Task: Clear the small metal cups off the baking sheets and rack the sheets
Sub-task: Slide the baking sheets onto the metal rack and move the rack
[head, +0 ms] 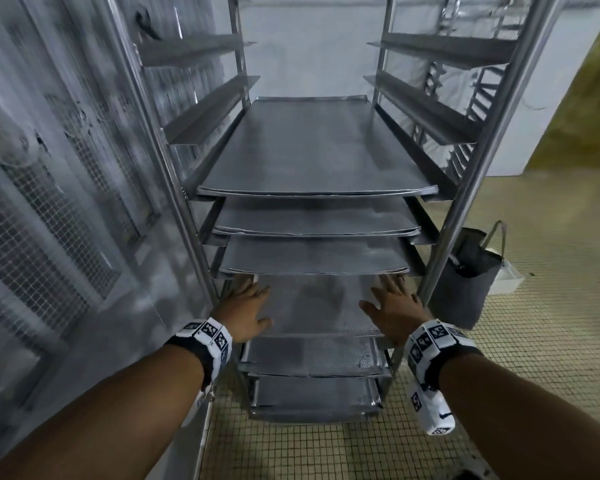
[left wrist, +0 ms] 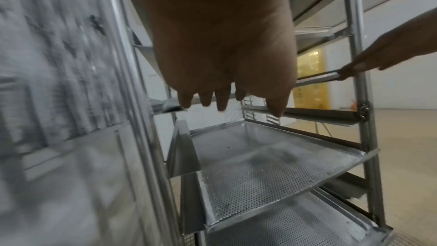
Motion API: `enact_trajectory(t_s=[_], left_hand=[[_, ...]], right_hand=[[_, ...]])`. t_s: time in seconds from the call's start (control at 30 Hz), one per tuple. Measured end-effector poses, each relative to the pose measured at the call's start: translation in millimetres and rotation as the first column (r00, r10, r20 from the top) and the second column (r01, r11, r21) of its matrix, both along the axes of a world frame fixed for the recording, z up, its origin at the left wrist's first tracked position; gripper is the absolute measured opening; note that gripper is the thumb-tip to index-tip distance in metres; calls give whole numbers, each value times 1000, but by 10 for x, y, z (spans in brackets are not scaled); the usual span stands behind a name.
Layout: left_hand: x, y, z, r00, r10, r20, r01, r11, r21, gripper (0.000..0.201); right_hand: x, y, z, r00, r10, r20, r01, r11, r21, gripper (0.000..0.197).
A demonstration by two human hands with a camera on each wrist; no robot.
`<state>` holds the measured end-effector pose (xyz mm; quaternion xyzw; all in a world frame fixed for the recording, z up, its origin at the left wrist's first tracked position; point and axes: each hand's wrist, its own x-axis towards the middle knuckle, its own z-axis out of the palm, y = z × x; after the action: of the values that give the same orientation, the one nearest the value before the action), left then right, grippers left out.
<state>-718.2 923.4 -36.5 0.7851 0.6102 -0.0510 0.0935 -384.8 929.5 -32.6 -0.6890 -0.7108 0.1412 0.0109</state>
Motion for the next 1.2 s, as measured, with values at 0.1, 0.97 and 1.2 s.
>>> enact_trajectory(t_s=[0.1,0.97,1.2], left_hand=[[-208,-112,217,988,88,124,-96,994,60,70],[-581,639,3250,436,-5,900,-723,594,354,55],[-717,796,3105,461,-62,885,-725,549,416,49]], right_hand=[[258,-38,240,995,-92,-22,93,995,35,81],[714,670,3177,738,-118,-664,590,591,550,45],[706,708,3055,733,-90,-675,584,592,555,44]])
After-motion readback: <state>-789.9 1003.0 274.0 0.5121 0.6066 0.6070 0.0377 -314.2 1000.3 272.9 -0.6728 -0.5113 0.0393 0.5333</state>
